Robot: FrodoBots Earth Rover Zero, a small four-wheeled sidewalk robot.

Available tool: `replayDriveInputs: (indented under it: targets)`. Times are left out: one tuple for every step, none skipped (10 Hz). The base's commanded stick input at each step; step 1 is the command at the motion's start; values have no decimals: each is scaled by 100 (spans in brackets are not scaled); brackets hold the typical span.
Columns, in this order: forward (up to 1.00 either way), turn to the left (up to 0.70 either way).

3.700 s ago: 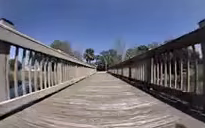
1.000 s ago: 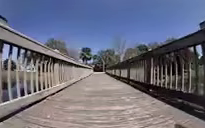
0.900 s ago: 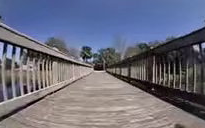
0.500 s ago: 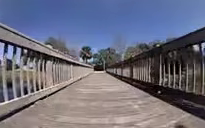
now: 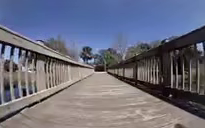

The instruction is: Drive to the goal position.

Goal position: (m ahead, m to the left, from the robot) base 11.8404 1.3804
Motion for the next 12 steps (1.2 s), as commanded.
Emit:
replayDriveInputs:
  targets:
    - [70,0]
    - [70,0]
    - [70,0]
    - [70,0]
    - [70,0]
    - [70,0]
    - [70,0]
    - [70,0]
    - [70,0]
    - [70,0]
    - [70,0]
    - [70,0]
